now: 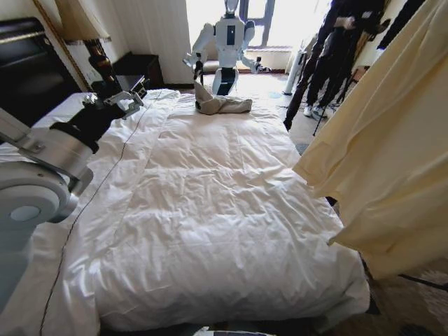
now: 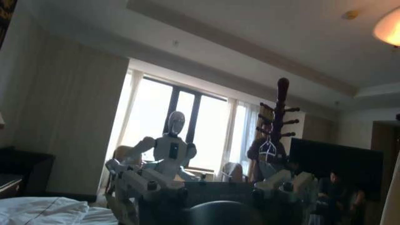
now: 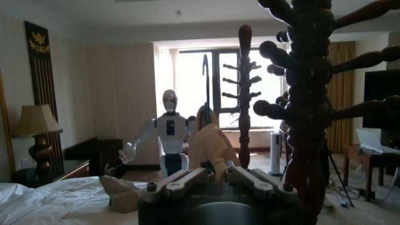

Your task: Pick up the clothes from the bed and hang them on the clothes hanger.

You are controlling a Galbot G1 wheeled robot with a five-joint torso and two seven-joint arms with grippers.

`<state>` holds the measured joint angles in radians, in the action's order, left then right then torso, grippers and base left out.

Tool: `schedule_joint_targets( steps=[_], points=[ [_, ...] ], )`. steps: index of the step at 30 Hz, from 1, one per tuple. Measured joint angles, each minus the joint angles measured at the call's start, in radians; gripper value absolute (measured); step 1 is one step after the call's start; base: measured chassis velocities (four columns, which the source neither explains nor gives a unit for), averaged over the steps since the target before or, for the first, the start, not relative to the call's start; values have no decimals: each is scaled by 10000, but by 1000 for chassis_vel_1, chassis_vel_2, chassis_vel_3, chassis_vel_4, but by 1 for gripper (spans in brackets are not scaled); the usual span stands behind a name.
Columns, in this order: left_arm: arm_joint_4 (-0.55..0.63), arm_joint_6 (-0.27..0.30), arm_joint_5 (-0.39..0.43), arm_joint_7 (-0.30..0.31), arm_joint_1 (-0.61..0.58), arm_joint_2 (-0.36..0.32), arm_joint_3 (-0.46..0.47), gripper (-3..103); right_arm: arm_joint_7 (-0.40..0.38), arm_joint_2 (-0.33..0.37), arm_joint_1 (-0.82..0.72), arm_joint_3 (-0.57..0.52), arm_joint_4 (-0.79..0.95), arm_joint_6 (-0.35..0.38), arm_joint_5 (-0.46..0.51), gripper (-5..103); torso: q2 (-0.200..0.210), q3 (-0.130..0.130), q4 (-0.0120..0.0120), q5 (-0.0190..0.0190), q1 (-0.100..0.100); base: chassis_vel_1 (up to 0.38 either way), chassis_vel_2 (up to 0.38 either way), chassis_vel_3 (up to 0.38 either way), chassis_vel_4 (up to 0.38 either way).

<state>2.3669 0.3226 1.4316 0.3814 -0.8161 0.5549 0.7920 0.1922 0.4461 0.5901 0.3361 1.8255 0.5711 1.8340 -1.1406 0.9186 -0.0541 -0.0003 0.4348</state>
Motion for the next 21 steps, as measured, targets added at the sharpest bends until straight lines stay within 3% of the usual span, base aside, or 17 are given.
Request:
schedule_joint_targets(
  steps=[9, 14, 21],
  points=[
    [-100, 0, -43, -115, -38, 6, 41, 100, 305, 161, -33, -40, -620, 95, -228, 0, 0, -1, -3, -5, -1, 0, 0, 0, 0],
    [-161, -32, -59, -203, 41, -25, -27, 100, 610, -179, -173, -4, -1322, 315, -272, 0, 0, -1, -3, 2, -1, 0, 0, 0, 0],
    [-219, -107, -64, -292, 157, -87, -166, 100, 1375, -1172, -458, 47, -2502, 132, -618, 0, 1, 0, 1, -2, 0, 0, 0, 0, 0]
  ],
)
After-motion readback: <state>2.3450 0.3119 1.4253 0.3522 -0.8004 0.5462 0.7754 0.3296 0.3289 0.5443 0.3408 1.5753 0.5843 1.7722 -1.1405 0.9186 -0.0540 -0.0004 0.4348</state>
